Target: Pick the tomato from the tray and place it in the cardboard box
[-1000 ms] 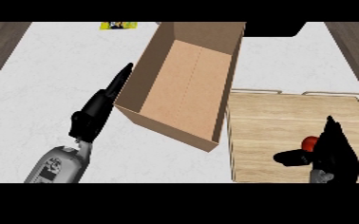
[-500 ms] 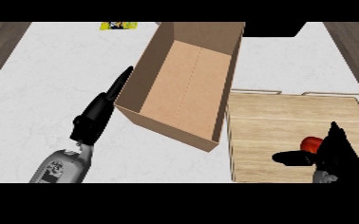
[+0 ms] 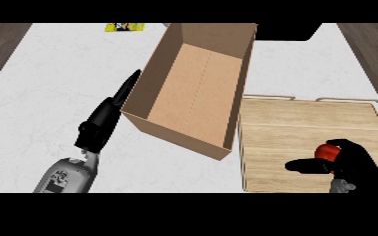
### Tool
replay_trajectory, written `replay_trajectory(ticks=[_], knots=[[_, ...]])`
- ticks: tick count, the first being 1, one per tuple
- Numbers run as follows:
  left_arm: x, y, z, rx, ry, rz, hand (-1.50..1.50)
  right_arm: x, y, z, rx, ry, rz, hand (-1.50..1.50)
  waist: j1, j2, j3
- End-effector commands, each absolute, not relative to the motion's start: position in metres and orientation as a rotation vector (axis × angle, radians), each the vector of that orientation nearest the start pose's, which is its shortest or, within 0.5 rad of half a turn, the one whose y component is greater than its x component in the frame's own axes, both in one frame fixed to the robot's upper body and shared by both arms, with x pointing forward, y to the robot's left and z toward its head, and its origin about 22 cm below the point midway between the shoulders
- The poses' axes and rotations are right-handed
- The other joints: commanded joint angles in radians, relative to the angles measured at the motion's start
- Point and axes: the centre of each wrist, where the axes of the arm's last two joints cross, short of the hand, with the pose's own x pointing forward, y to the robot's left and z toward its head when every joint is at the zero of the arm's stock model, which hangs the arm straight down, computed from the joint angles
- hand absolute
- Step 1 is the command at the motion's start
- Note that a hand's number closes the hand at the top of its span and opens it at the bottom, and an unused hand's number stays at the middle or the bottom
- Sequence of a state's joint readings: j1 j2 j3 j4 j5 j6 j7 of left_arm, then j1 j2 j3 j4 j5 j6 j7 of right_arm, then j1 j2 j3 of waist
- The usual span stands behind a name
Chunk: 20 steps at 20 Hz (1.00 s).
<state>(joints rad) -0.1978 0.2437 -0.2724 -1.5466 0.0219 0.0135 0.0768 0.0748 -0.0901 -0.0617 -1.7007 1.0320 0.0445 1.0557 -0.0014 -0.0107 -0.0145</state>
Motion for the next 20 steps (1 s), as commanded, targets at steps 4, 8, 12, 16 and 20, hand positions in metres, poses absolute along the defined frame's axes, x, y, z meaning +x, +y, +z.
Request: replay_trajectory(ticks=[4, 8, 12, 16, 20], knots=[[0.282, 0.201, 0.034, -0.033, -1.610, -0.458, 0.00, 0.229, -0.276, 0.010, -1.183, -0.362, 0.290, 1.50, 0.000, 0.011, 0.014], [0.284, 0.197, 0.042, -0.078, -1.611, -0.498, 0.00, 0.237, -0.230, 0.025, -1.090, -0.779, 0.800, 1.50, 0.065, 0.018, 0.015], [0.285, 0.181, 0.047, -0.150, -1.627, -0.548, 0.00, 0.236, -0.172, 0.057, -0.886, -1.205, 1.247, 1.50, 0.233, 0.022, 0.014], [0.284, 0.167, 0.047, -0.200, -1.618, -0.589, 0.00, 0.218, -0.136, 0.077, -0.591, -1.595, 1.650, 1.50, 0.228, 0.012, 0.019], [0.292, 0.186, 0.050, -0.132, -1.613, -0.519, 0.00, 0.206, -0.137, 0.106, -0.361, -1.932, 1.880, 1.50, 0.124, 0.013, 0.020]])
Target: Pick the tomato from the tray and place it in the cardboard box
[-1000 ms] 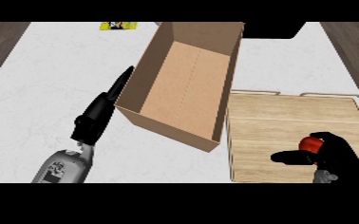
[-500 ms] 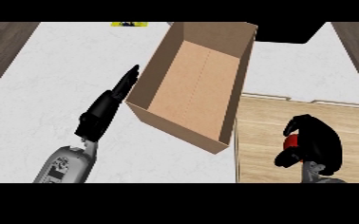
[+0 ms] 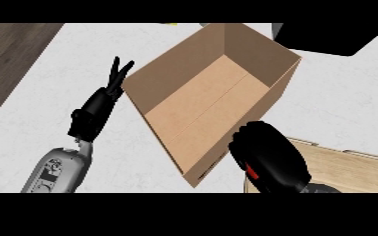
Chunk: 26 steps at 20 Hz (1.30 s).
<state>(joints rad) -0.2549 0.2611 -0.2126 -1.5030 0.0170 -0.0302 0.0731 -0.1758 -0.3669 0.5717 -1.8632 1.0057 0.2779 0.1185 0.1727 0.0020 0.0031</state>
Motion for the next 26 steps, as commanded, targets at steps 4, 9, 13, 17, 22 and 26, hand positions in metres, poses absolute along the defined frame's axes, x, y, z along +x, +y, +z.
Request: replay_trajectory(ticks=[4, 9, 13, 17, 22, 26], knots=[[0.292, 0.211, 0.045, -0.063, -1.603, -0.471, 0.00, 0.204, -0.165, 0.125, -0.093, -2.127, 1.959, 1.50, -0.126, 0.004, 0.002], [0.290, 0.212, 0.045, -0.052, -1.607, -0.429, 0.00, 0.220, -0.219, 0.171, 0.129, -2.320, 1.914, 1.50, -0.171, 0.003, 0.001], [0.283, 0.202, 0.048, -0.052, -1.606, -0.459, 0.00, 0.252, -0.277, 0.193, 0.226, -2.404, 1.713, 1.50, -0.166, 0.001, 0.000], [0.288, 0.205, 0.049, -0.030, -1.611, -0.449, 0.00, 0.262, -0.317, 0.233, 0.293, -2.351, 1.629, 1.50, -0.178, -0.003, -0.003], [0.292, 0.228, 0.045, -0.027, -1.603, -0.443, 0.00, 0.294, -0.321, 0.244, 0.206, -2.329, 1.545, 1.50, -0.163, 0.000, -0.004], [0.292, 0.221, 0.053, -0.046, -1.603, -0.441, 0.00, 0.307, -0.303, 0.251, 0.145, -2.302, 1.509, 1.50, -0.164, -0.001, -0.004]])
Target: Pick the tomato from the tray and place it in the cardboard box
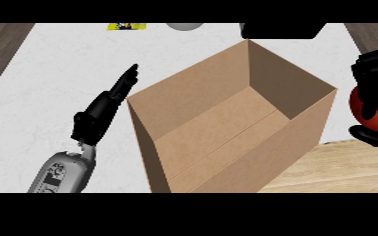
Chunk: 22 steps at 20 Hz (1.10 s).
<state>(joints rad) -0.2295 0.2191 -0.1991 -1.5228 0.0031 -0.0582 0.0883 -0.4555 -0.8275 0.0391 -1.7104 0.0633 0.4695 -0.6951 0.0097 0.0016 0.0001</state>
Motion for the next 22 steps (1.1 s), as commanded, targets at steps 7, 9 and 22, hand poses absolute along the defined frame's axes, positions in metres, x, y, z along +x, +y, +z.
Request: replay_trajectory(ticks=[7, 9, 22], knots=[[0.297, 0.188, 0.046, -0.051, -1.606, -0.445, 0.00, 0.341, -0.253, 0.272, -0.234, 2.956, -1.958, 1.50, 0.004, 0.000, -0.001], [0.291, 0.198, 0.042, -0.038, -1.612, -0.488, 0.00, 0.360, -0.246, 0.264, -0.234, 2.976, -2.004, 1.50, 0.010, 0.002, -0.001], [0.282, 0.202, 0.038, -0.044, -1.606, -0.449, 0.00, 0.376, -0.142, 0.235, -0.003, 2.926, -2.002, 1.50, 0.005, 0.000, -0.001]])
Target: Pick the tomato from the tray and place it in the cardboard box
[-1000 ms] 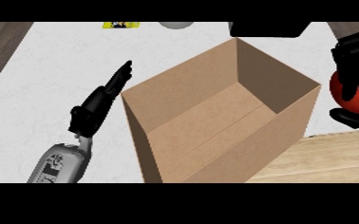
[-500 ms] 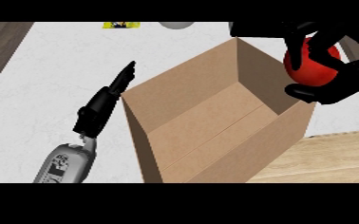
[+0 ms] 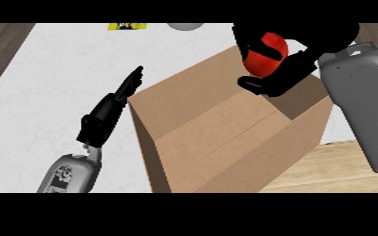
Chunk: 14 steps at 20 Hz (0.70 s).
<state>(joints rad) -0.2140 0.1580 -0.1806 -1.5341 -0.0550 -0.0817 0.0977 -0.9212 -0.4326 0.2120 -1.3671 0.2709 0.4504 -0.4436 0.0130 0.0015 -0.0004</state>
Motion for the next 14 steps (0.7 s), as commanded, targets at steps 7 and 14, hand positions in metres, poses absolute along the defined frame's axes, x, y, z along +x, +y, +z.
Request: replay_trajectory(ticks=[7, 14], knots=[[0.274, 0.207, 0.033, -0.049, -1.586, -0.454, 0.00, 0.385, -0.117, 0.181, 0.019, 2.897, -2.083, 1.50, -0.003, -0.001, 0.000], [0.282, 0.195, 0.043, -0.045, -1.617, -0.490, 0.00, 0.401, -0.088, 0.142, -0.166, 2.907, -2.471, -1.50, 0.011, 0.003, 0.000]])
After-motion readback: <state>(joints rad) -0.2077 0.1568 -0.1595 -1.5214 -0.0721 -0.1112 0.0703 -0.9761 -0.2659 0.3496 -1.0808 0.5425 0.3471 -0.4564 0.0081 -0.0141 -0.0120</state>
